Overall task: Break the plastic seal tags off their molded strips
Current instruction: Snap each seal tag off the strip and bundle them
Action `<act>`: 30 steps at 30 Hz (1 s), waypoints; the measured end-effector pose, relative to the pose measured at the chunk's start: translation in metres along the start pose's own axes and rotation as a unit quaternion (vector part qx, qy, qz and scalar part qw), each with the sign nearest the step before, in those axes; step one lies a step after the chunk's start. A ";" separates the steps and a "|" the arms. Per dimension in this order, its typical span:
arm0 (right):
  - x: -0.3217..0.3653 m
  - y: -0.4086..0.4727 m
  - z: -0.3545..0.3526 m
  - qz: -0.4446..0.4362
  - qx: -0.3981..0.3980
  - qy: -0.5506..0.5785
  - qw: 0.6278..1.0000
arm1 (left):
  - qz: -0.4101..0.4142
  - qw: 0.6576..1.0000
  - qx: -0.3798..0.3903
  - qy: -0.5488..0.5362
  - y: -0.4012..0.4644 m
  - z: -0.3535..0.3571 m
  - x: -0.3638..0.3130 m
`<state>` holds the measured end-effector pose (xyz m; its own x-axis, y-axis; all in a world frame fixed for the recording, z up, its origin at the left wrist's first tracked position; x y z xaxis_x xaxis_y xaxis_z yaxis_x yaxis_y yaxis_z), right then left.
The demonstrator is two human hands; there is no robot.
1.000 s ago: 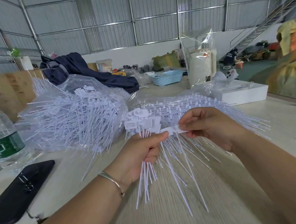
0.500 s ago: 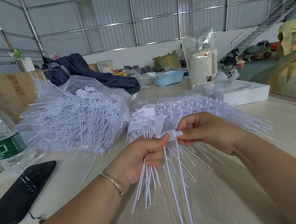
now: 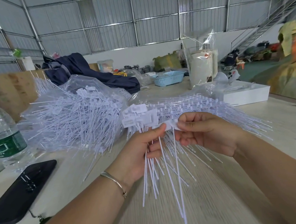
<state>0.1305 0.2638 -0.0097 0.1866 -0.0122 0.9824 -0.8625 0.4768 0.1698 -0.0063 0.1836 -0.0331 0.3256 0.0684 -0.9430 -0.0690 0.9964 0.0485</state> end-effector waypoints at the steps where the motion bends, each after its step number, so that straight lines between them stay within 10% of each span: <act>1: 0.001 0.000 -0.001 0.000 -0.006 0.008 1.000 | 0.012 0.999 -0.034 0.016 0.000 -0.002 0.000; 5: -0.001 0.002 -0.005 0.018 -0.037 0.019 0.999 | 0.020 0.992 -0.104 0.074 -0.002 -0.007 0.000; 30: -0.003 0.002 -0.016 0.033 -0.100 -0.136 0.985 | -0.091 0.986 0.035 0.137 -0.005 0.002 0.004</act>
<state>0.1360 0.2789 -0.0138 -0.0234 -0.1974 0.9800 -0.7541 0.6470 0.1124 -0.0028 0.1785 -0.0368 0.0588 -0.1182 -0.9912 0.0357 0.9926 -0.1163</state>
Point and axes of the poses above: each hand's wrist, its own y-axis towards the middle knuckle, its own z-axis out of the palm, x = y × z, the point moved 4 cm from there along y, towards the middle knuckle, and after that the axes turned 1 degree about y, right-handed, at the moved point
